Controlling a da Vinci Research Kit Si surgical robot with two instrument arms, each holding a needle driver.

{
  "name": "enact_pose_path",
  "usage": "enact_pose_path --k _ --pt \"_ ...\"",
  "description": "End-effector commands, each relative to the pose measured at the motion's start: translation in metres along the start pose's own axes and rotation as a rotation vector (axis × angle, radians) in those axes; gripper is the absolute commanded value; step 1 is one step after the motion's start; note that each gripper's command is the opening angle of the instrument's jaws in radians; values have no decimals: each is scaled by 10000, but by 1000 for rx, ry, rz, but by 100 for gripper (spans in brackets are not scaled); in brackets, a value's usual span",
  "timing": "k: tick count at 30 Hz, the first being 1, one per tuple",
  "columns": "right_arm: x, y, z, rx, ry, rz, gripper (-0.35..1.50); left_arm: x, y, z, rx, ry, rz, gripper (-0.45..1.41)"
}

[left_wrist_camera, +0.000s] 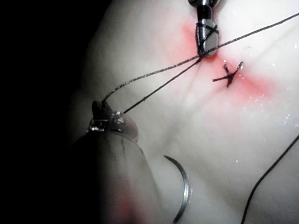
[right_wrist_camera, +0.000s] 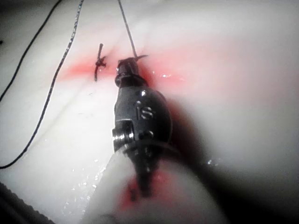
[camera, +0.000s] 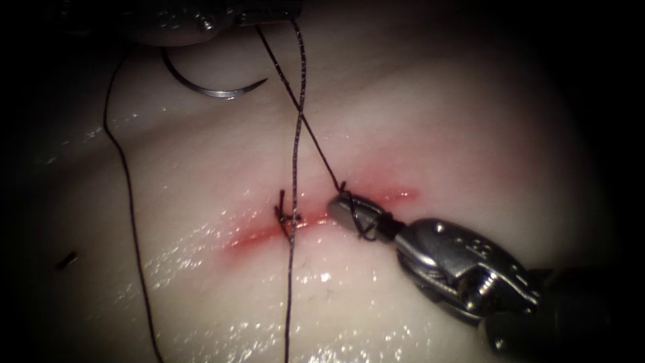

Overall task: Wound Closure
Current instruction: Pull the right arm down and the left arm up to tension.

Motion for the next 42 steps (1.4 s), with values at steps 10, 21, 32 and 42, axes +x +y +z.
enact_pose_path --k 10,21,32,42 --pt "-21 -1 2 -2 8 -504 -35 -49 -28 22 -6 -21 1 -45" --pt "-25 -15 -7 -122 -4 -664 -35 -75 -49 29 -3 -28 -34 -45" --pt "-26 -25 -14 -122 -29 -585 -35 -94 -77 25 23 -45 -75 -45" --pt "-36 -41 -36 -100 -35 -555 -35 -111 -103 22 89 -97 -45 -45"
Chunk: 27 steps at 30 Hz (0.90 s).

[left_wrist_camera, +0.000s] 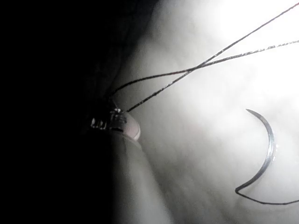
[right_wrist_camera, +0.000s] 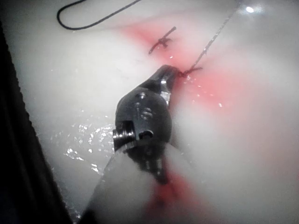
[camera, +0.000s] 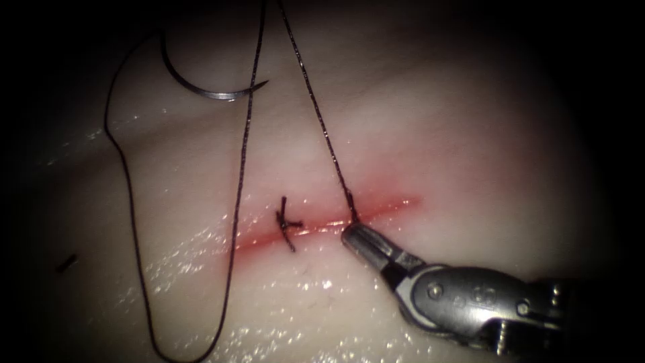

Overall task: Wound Closure
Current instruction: Pull the right arm down and the left arm up to tension, then loop the suture once clockwise around the right arm.

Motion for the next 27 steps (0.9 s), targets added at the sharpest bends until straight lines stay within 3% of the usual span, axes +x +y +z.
enact_pose_path --k 1,15,20,27 --pt "-3 -12 -2 7 2 2 -35 -3 -5 7 12 -2 -6 -45" --pt "4 -44 -42 46 32 11 -35 19 24 -2 28 -27 13 -45" --pt "-13 -46 -39 61 17 -7 -35 33 48 -5 2 -21 46 -45" --pt "-27 -38 -40 63 7 -21 -35 -2 -18 2 54 -46 19 -45"
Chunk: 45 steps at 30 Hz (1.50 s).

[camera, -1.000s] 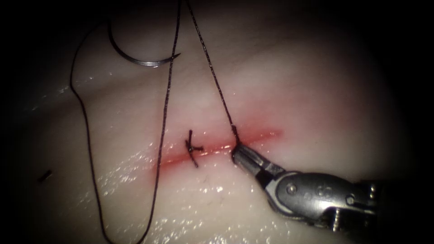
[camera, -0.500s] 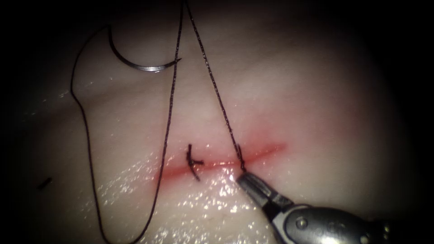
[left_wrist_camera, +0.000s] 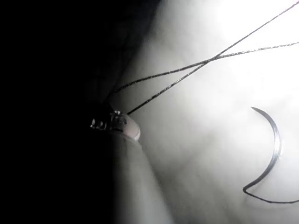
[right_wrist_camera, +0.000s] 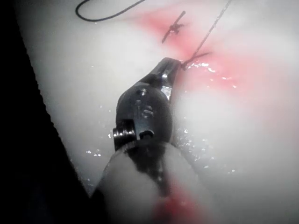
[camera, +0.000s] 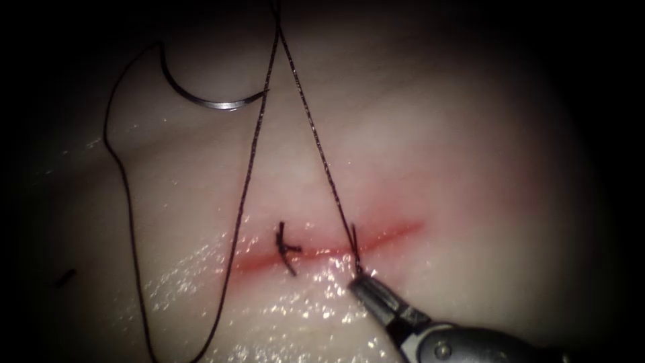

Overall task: Wound Closure
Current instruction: Loop the suture once clockwise around the right arm.

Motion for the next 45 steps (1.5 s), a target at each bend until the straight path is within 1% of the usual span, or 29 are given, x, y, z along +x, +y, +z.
enact_pose_path --k 1,5,11,16,17,18,19,21,22,23,24,25,27,30,31,33,34,35,37,39,41,42,45 --pt "-7 -4 1 4 0 -3 -35 -4 -7 10 4 -3 4 -45" --pt "-17 -6 -1 2 -24 -13 -35 -9 -16 14 18 -11 19 -45" --pt "-15 -9 -3 2 -28 -12 -35 -9 -18 22 23 -26 28 -45" --pt "-8 -6 -5 -7 34 5 -35 14 5 13 39 -2 54 -45" --pt "-3 -2 -6 -11 80 14 5 24 14 7 29 4 64 -45" --pt "5 2 -5 -14 91 40 57 36 24 -1 15 30 52 -45" --pt "9 5 -5 -7 92 43 68 42 28 -5 7 42 50 -45" --pt "17 11 -4 14 90 67 74 57 38 -16 -4 74 28 -45" --pt "21 14 -3 15 88 70 83 64 42 -21 -5 99 19 -45" --pt "27 21 0 20 80 92 93 82 52 -35 -9 153 2 -45" --pt "29 24 0 25 79 105 93 90 55 -41 -10 169 -9 -45" --pt "33 31 2 41 77 113 94 108 63 -56 -10 222 -29 -45" --pt "36 37 4 61 76 114 99 121 67 -70 -12 263 -57 -45" --pt "37 40 12 100 74 111 115 134 68 -87 -15 307 -82 -45" --pt "35 41 18 125 58 105 125 136 66 -94 -18 322 -85 -45" --pt "33 43 23 140 55 105 126 135 63 -99 -27 322 -88 -45" --pt "32 45 25 149 56 108 121 134 62 -101 -24 319 -90 -45" --pt "31 48 29 165 57 120 99 131 60 -106 -14 321 -94 -45" --pt "29 54 33 166 56 117 93 129 60 -111 -10 327 -101 -45" --pt "27 59 37 146 22 131 79 129 60 -114 -10 331 -112 -45" --pt "26 60 39 136 -12 158 73 130 60 -117 -13 332 -118 -45" --pt "25 59 42 133 -33 185 73 130 59 -119 -12 335 -126 -45" --pt "26 58 45 129 -42 233 74 132 56 -125 1 347 -140 -45"
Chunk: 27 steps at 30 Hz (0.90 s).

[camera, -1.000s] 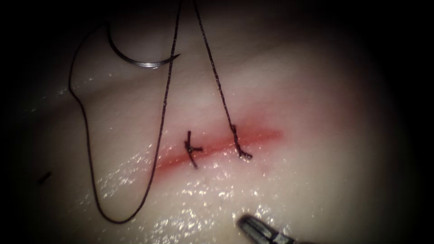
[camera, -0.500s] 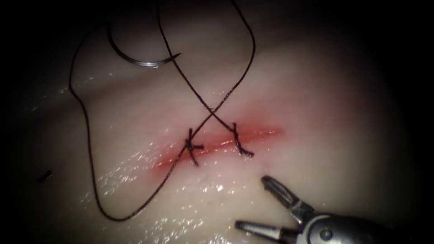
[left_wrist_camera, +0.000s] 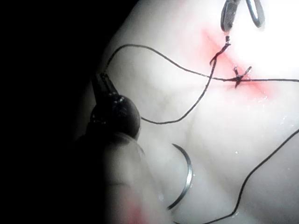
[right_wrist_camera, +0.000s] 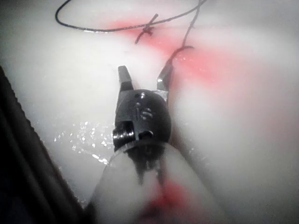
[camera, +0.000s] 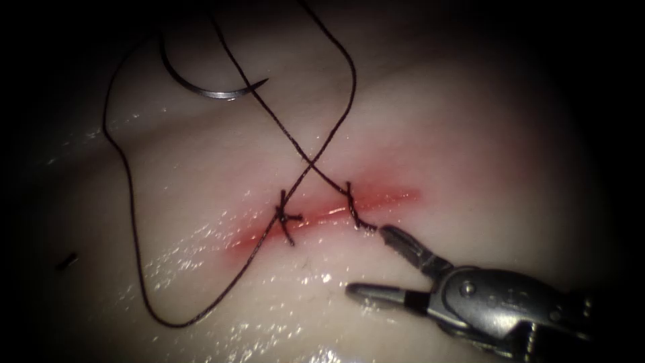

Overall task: Wound Closure
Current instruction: Loop the suture once clockwise around the right arm.

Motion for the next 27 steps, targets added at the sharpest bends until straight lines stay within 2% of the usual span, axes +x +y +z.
enact_pose_path --k 1,6,11,12,15,16,17,20,23,25,26,27 --pt "-3 -6 8 4 1 19 74 -1 -3 6 5 4 0 -45" --pt "3 -4 8 0 -1 48 76 19 -3 -5 30 47 -18 -45" --pt "14 4 6 4 -11 30 74 43 4 -24 30 212 -106 -45" --pt "18 9 4 20 -16 -9 71 51 8 -34 23 295 -143 -45" --pt "25 13 0 33 -21 -52 62 60 11 -48 8 415 -197 -45" --pt "27 14 -1 34 -22 -63 57 64 13 -54 2 467 -208 -45" --pt "32 16 -2 42 -25 -101 41 70 15 -61 -15 529 -222 -45" --pt "39 17 -1 51 -29 -107 34 83 19 -70 -59 624 -237 -45" --pt "48 17 2 74 -33 -111 10 94 24 -71 -60 677 -236 -45" --pt "55 16 5 91 -35 -125 -15 102 29 -69 -57 694 -230 -45" --pt "58 15 6 100 -37 -130 -35 105 32 -67 -59 695 -238 -45" --pt "62 14 8 116 -39 -129 -35 109 37 -64 -60 698 -243 -45"
